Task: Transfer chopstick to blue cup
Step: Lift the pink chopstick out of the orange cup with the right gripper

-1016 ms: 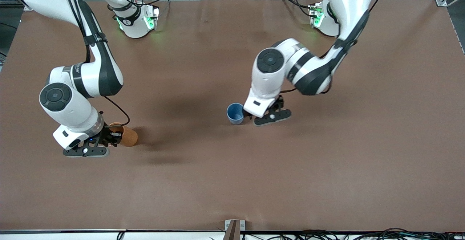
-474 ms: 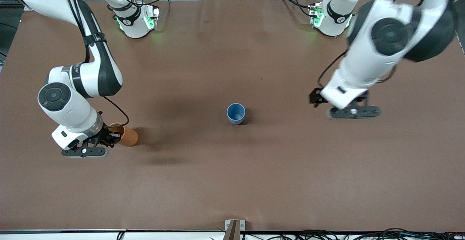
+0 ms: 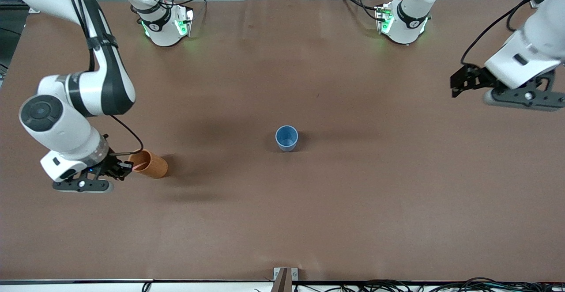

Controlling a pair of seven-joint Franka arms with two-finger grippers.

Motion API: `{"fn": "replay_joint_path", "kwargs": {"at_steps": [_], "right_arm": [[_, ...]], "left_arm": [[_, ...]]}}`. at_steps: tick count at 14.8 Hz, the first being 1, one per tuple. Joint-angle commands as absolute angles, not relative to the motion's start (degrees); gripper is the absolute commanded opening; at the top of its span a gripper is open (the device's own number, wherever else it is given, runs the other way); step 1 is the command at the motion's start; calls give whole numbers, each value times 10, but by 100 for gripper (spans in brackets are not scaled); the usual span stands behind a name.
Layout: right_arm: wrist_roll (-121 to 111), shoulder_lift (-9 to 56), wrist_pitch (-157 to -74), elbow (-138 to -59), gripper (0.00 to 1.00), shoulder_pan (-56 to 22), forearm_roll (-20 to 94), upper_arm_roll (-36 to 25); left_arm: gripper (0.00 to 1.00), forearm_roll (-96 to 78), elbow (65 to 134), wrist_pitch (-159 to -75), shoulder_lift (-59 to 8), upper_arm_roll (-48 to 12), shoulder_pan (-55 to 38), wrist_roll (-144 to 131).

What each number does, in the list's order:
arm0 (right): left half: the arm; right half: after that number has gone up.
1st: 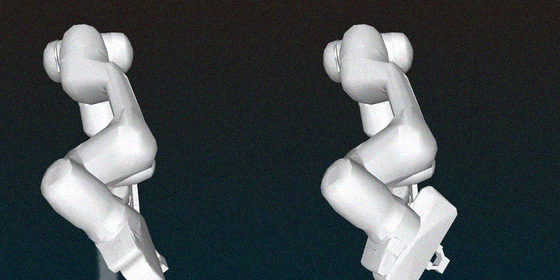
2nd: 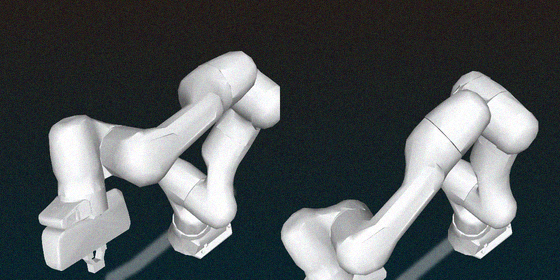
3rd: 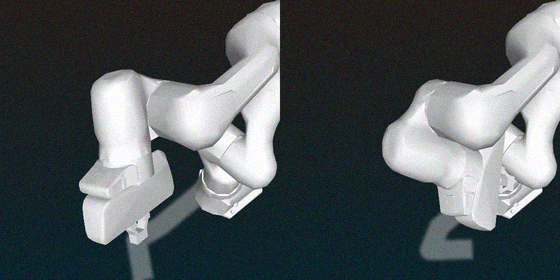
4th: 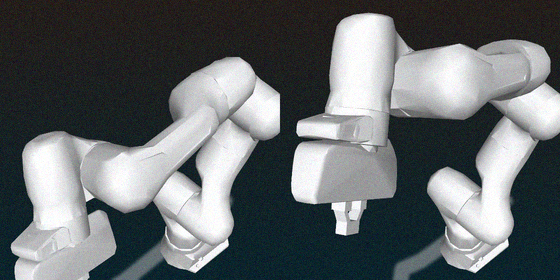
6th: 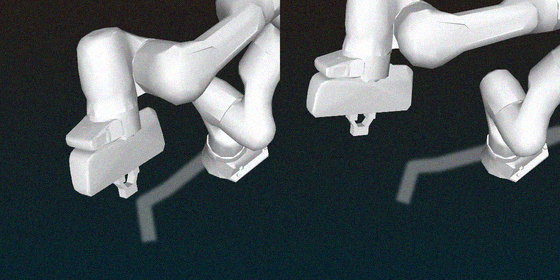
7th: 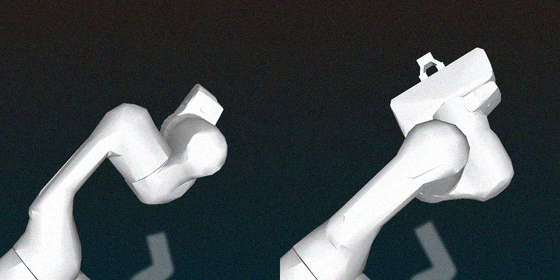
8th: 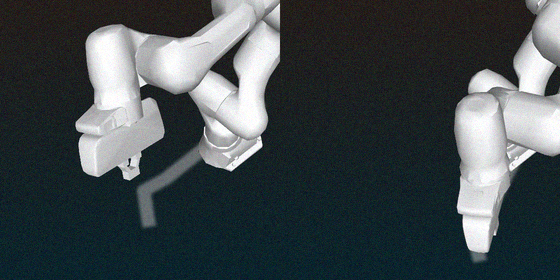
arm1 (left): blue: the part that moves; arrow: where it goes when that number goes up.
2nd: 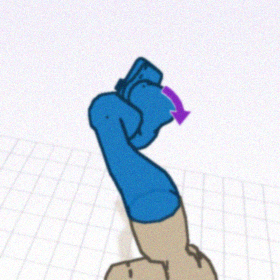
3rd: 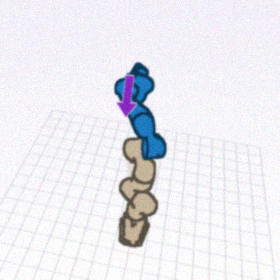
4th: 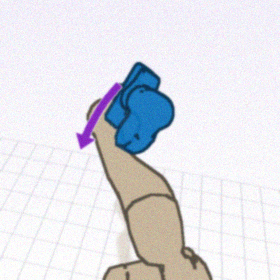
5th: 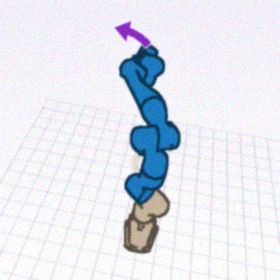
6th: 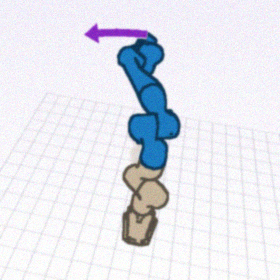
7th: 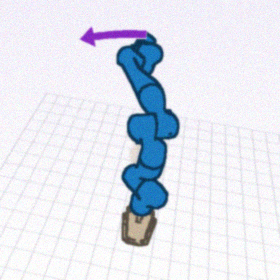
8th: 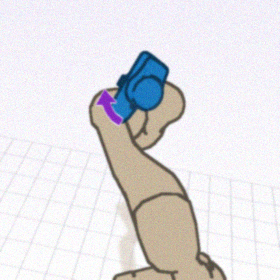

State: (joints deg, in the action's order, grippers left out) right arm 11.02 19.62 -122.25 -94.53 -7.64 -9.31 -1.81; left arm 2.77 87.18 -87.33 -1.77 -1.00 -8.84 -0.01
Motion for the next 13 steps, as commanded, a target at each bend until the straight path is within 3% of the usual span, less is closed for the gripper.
{"fn": "replay_joint_path", "kwargs": {"at_steps": [1, 8, 13], "right_arm": [[118, 125, -1181, -957, 1, -70, -93, -11], [114, -9, -1029, -924, 1, -71, -62, -12], [115, -74, -1020, -954, 0, -70, -60, -12]], "left_arm": [[100, 19, 832, -845, -44, -11, -93, 2], [100, -4, 847, -851, -22, -6, -90, 4], [100, 4, 845, -850, -23, -5, -89, 15]]}}
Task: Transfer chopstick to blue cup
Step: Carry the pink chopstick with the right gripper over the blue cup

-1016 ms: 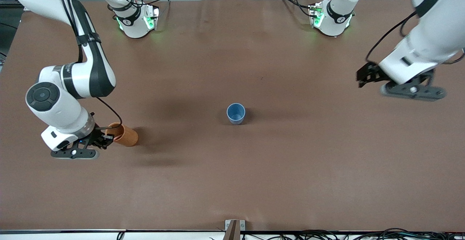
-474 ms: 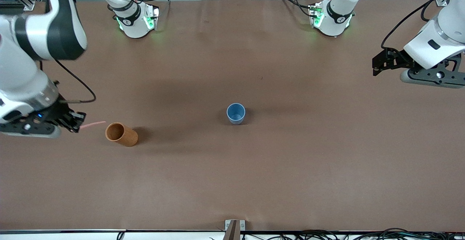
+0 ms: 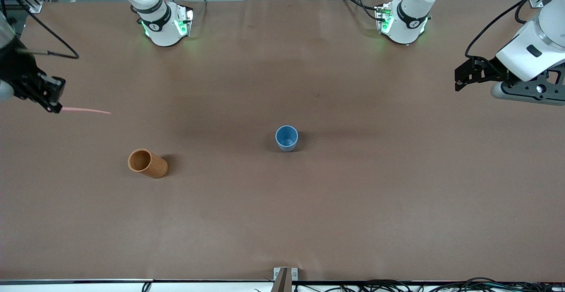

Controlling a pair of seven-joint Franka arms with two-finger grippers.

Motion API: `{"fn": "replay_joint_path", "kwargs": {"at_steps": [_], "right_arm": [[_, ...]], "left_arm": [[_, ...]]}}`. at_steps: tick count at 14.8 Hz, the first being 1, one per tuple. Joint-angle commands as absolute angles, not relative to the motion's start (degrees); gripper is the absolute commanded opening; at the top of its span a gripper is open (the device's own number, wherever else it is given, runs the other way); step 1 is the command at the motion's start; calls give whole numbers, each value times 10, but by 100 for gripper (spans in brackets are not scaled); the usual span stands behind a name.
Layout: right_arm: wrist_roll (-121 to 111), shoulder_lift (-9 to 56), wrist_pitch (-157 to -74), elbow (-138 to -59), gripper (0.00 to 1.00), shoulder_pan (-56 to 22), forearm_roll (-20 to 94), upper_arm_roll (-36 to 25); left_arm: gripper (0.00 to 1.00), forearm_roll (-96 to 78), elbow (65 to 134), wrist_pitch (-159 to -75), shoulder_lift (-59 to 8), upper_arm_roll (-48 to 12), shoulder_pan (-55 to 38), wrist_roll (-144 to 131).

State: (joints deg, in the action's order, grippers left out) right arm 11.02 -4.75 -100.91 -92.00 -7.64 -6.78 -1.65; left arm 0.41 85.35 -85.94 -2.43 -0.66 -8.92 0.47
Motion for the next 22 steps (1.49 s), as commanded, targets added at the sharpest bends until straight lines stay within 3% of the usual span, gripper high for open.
{"fn": "replay_joint_path", "kwargs": {"at_steps": [1, 9, 13, 17, 22], "right_arm": [[115, -72, -1020, -954, 0, -69, -59, -12], [226, -33, -1088, -934, 0, -111, -31, 9], [389, 61, -1099, -848, 0, -77, -50, 160], [570, 133, -1127, -817, 0, -63, -147, 290], [700, 206, -1207, -818, 0, -69, -245, 376]], "left_arm": [[100, 3, 845, -851, -23, -5, -89, 15], [100, -2, 845, -863, -27, -7, -90, 15], [100, -2, 845, -865, -28, -7, -89, 14], [100, -7, 844, -864, -29, -7, -89, 6], [100, -22, 844, -864, -28, -5, -88, 8]]}}
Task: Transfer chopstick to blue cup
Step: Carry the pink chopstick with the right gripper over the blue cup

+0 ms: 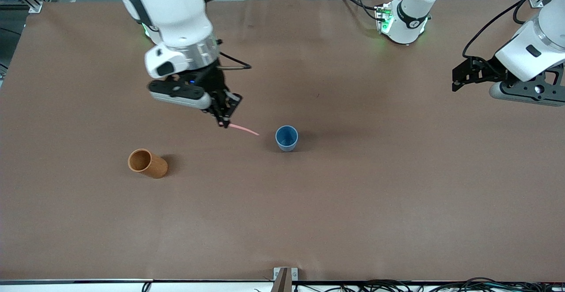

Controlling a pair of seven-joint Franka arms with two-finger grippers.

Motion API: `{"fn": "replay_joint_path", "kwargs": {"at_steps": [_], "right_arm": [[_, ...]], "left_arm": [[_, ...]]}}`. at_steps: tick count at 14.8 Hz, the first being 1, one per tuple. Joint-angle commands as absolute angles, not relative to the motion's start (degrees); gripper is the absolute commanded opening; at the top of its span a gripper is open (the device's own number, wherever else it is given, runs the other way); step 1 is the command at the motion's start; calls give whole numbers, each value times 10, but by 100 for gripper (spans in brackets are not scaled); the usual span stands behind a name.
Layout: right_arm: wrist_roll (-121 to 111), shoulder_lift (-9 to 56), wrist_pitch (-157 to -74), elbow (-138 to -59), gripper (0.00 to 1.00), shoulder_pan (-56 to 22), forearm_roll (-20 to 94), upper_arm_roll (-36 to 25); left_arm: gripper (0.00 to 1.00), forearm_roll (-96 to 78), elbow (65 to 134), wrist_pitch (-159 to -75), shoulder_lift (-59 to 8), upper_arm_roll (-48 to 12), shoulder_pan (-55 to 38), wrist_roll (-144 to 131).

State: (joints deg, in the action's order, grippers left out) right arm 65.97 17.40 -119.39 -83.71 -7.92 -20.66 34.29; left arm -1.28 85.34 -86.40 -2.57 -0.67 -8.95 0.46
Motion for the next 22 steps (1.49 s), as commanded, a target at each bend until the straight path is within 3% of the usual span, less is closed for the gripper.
{"fn": "replay_joint_path", "kwargs": {"at_steps": [1, 5, 13, 20, 22], "right_arm": [[717, 214, -1208, -821, 0, -73, -271, 383], [802, 243, -1207, -845, 0, -89, -366, 427], [832, 257, -1207, -893, 0, -119, -440, 428], [859, 329, -1218, -891, 1, -141, -542, 428], [871, 336, -1223, -891, 6, -142, -558, 428]], "left_arm": [[100, -18, 845, -870, -28, -5, -88, 11], [100, -19, 846, -901, -28, -5, -87, 3], [100, -20, 846, -892, -26, -5, -82, -11], [100, -18, 840, -892, -30, -3, -83, -8], [100, -18, 838, -892, -30, -3, -82, -8]]}}
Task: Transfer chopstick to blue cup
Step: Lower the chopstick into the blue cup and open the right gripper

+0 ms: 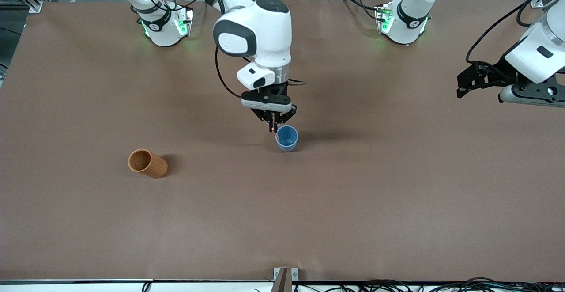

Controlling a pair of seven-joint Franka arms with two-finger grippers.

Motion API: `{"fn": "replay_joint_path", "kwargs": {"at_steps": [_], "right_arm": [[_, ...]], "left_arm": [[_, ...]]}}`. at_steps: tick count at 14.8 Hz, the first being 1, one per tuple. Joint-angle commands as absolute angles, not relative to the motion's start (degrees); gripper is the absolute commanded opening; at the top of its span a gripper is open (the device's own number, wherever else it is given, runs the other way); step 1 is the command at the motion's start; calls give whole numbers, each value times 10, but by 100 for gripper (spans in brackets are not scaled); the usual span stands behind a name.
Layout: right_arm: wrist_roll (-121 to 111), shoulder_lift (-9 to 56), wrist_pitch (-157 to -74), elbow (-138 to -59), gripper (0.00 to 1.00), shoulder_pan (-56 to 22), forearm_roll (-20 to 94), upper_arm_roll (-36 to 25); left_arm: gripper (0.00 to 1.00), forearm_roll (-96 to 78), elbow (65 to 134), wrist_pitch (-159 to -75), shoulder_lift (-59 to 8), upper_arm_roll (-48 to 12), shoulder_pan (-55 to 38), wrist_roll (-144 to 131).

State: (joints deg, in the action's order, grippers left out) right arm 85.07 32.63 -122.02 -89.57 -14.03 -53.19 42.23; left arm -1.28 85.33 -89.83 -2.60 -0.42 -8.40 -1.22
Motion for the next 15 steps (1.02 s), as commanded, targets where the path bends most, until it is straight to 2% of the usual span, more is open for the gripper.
{"fn": "replay_joint_path", "kwargs": {"at_steps": [1, 3, 4, 5, 6, 7, 8, 12, 15], "right_arm": [[871, 341, -1224, -890, 12, -142, -562, 428], [871, 345, -1225, -887, 26, -143, -566, 428], [871, 345, -1230, -885, 43, -143, -565, 428], [871, 345, -1240, -884, 70, -140, -565, 428], [868, 345, -1245, -881, 88, -135, -565, 428], [861, 344, -1245, -871, 96, -134, -565, 428], [860, 342, -1245, -860, 100, -132, -563, 429], [858, 336, -1241, -852, 100, -105, -555, 446], [805, 305, -1238, -840, 100, -88, -480, 445]], "left_arm": [[100, -19, 838, -893, -30, -3, -82, -8], [100, -16, 838, -893, -29, -3, -82, -5], [100, -5, 838, -893, -29, -3, -83, -2], [100, 14, 838, -892, -29, -6, -86, -1], [100, 23, 838, -893, -30, -8, -87, 1], [100, 13, 838, -893, -30, -9, -84, -3], [100, -7, 837, -893, -30, -6, -82, -4], [100, -41, 838, -893, -30, 8, -80, -4], [100, -38, 838, -893, -30, 7, -81, 1]]}}
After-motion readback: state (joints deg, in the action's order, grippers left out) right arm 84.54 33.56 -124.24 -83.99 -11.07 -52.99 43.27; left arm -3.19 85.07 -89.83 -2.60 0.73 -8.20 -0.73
